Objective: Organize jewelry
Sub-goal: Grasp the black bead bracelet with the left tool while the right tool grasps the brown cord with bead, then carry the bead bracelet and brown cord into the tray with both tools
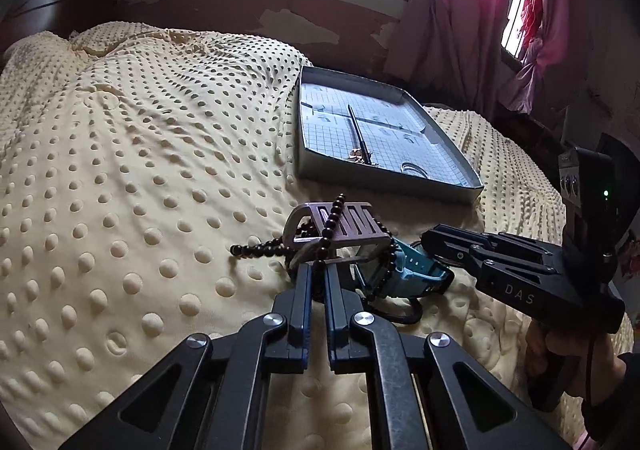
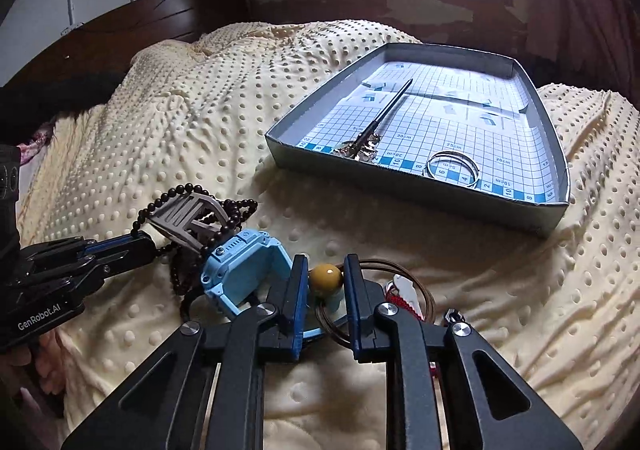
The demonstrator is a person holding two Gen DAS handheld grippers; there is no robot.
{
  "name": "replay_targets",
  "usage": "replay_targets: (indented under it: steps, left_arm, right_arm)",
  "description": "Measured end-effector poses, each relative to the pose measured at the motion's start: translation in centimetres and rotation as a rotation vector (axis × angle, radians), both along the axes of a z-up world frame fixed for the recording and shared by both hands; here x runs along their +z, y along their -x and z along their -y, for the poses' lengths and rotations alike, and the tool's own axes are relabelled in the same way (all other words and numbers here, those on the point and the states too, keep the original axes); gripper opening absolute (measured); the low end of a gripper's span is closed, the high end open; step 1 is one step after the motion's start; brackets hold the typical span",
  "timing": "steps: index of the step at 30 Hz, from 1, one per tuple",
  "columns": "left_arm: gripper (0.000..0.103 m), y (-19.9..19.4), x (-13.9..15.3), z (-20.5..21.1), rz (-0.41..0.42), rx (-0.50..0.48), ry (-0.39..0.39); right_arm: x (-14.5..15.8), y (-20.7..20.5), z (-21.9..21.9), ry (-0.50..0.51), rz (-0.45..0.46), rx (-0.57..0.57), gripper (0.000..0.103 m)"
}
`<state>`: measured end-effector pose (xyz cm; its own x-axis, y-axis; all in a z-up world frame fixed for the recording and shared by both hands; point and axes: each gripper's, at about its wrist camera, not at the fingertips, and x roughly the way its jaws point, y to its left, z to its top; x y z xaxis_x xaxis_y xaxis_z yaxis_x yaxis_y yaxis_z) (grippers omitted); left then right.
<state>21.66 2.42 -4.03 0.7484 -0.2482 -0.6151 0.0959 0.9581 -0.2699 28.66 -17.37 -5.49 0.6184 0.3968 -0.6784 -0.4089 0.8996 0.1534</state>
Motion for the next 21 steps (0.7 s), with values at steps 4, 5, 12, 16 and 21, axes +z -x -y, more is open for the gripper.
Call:
replay_targets:
  steps: [4, 5, 12, 16, 21]
  left_arm:
    - [0.006, 1.2, 1.2, 0.0, 0.035, -0.011, 0.033]
    - [0.006, 1.4, 1.6, 0.1, 0.041, -0.016, 0.034]
    - [0.006, 3.2, 4.6, -0.8, 0.109, -0.037, 0.063]
    - [0.006, 3.8, 5.8, -1.5, 0.137, -0.048, 0.112]
    - [0.006, 3.7, 7.5, -1.7, 0.149, -0.060, 0.162]
  right_arm:
    - [0.7, 1.0, 0.9, -0.034, 0.012, -0.008, 0.016]
    - [0.9, 1.2, 1.2, -0.043, 0.015, -0.011, 0.016]
    - [2.2, 2.7, 2.9, -0.119, 0.023, -0.027, 0.016]
    - [3.0, 3.2, 3.6, -0.171, 0.026, -0.031, 0.016]
    - [4.1, 3.8, 3.8, -0.208, 0.052, -0.028, 0.016]
